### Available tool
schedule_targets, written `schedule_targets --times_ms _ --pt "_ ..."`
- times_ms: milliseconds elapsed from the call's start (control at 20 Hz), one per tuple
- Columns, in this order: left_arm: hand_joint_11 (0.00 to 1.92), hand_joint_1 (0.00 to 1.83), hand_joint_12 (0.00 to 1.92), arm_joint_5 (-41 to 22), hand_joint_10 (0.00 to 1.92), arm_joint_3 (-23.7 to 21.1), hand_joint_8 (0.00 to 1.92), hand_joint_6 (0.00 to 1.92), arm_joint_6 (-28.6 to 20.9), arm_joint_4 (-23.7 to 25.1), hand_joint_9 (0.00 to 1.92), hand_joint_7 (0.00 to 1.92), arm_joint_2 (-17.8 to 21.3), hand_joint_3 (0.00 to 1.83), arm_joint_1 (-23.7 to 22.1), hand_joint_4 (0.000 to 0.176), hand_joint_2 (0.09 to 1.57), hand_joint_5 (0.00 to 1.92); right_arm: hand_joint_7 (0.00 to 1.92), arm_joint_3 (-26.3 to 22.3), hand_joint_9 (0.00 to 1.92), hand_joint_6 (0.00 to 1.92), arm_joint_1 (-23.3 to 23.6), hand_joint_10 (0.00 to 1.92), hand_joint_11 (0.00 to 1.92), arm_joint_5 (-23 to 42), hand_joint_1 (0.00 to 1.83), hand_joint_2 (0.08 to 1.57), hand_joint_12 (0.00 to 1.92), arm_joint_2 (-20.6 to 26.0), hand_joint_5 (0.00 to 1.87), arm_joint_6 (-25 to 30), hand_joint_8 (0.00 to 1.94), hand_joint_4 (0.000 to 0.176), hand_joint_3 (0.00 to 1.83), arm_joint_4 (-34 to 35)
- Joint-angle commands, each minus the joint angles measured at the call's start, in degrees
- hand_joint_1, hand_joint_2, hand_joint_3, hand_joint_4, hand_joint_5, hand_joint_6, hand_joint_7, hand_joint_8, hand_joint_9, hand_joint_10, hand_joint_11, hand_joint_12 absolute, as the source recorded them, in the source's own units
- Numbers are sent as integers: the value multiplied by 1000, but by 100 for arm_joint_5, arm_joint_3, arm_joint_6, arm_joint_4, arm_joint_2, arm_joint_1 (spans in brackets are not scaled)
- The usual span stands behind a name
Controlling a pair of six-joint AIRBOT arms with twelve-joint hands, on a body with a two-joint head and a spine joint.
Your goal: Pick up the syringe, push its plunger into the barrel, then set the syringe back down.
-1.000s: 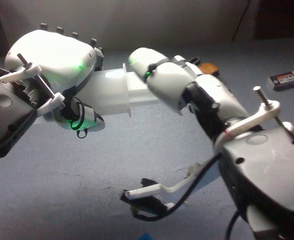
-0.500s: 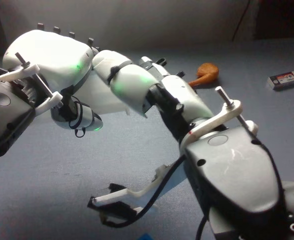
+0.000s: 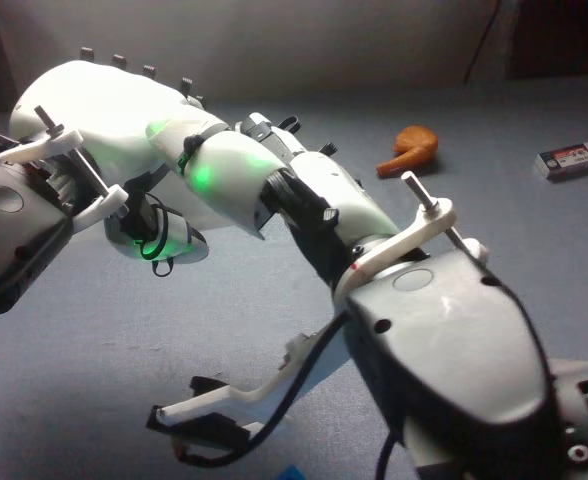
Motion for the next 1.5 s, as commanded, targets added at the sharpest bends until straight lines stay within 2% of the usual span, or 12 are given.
schedule_targets --times_ms 0,350,700,750,850,1000,1100,1200,1250,1450 --pt "785 1370 1166 -190 1337 -43 1070 964 -109 555 836 966 -50 0 -150 0 1141 869 73 -125 30 3 41 0 0 -610 32 1066 620 -12 33 53 2 108 0 -763" --pt "796 1369 1176 -169 1332 -43 1048 998 -65 555 838 976 -86 0 -80 0 1141 850 78 -665 33 2 -394 2 0 -576 32 1066 653 1264 33 68 2 108 0 -1072" --pt "779 1368 1221 -130 1359 216 1061 988 -17 555 827 966 -428 0 148 0 1145 850 65 -989 24 0 -485 0 0 -636 27 1068 593 2290 17 -45 0 108 0 -1220" --pt "775 1368 1216 -126 1358 265 1054 985 -17 555 823 976 -485 0 192 0 1144 851 67 -1006 24 1 -547 0 0 -675 28 1068 641 2388 18 -142 1 108 0 -1385" --pt "781 1369 1207 -117 1351 399 1040 990 -18 555 824 988 -653 0 369 0 1143 841 90 -1014 46 6 -948 7 0 -993 28 1068 665 2651 36 -257 7 108 0 -2346" --pt "758 1368 1206 -120 1359 500 1052 1015 -19 555 825 975 -836 0 552 0 1148 829 98 -991 50 7 -1367 7 0 -1458 29 1067 670 2950 41 -402 8 107 0 -3301" --pt "774 1369 1214 -138 1355 555 1048 993 -23 555 828 975 -976 0 664 0 1144 850 80 -962 35 1 -1462 0 0 -1888 32 1067 639 3115 33 -893 0 108 0 -3544" --pt "775 1369 1217 -150 1362 611 1044 988 -21 557 820 981 -1112 0 743 0 1144 850 73 -953 28 0 -1465 0 0 -2126 32 1066 635 3183 26 -1886 0 108 0 -3544" --pt "769 1367 1219 -156 1373 637 1055 1005 -18 557 814 976 -1172 1 772 0 1149 831 73 -953 27 0 -1453 0 0 -2142 32 1067 634 3188 26 -2463 0 108 0 -3493" --pt "762 1367 1216 -132 1376 672 1060 1011 31 591 813 972 -1282 0 845 0 1151 824 72 -953 27 0 -1370 0 0 -1897 32 1066 630 3166 26 -3668 0 108 0 -3209"
